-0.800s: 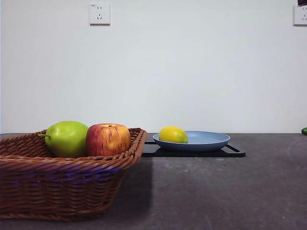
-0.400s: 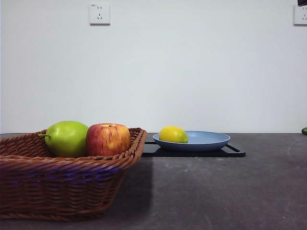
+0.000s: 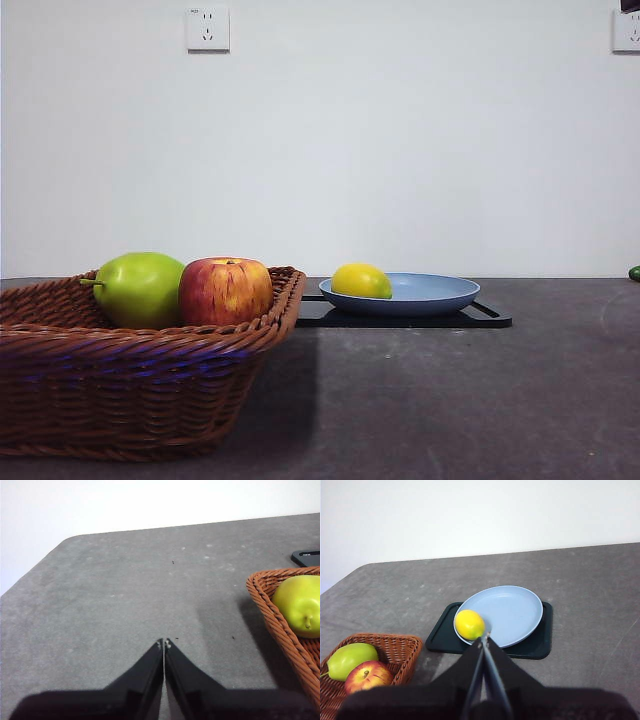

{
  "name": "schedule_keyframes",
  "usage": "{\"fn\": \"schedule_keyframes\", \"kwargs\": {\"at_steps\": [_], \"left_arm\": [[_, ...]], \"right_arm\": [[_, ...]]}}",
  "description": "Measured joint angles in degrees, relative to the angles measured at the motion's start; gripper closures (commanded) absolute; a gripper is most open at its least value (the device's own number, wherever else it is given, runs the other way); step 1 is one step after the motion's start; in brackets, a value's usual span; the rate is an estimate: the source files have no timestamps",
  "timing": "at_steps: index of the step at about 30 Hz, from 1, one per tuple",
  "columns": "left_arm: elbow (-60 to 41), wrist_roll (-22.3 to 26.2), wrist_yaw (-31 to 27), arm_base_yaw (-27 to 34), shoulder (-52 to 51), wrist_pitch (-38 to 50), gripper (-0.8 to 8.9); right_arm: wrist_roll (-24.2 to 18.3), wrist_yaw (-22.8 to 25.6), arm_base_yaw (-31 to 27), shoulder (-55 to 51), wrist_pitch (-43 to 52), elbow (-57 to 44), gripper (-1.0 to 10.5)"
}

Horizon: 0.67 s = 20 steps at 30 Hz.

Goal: Take the lemon from the basket,put the lemon in the plate,hand out the plate

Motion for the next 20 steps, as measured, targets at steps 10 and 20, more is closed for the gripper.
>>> {"fn": "schedule_keyframes", "kwargs": {"at_steps": [10, 20], "left_arm": [[0.0, 0.0, 0.0, 0.0, 0.0, 0.0, 8.05], [0.0, 0.0, 0.02, 0.0, 0.0, 0.0, 8.05]], "right_arm": [[-12.39, 0.0, -0.44, -3.39, -1.9, -0.22, 9.4], [-17.81, -3.8, -14.21, -19.12, 6.1, -17.27, 9.4]]}}
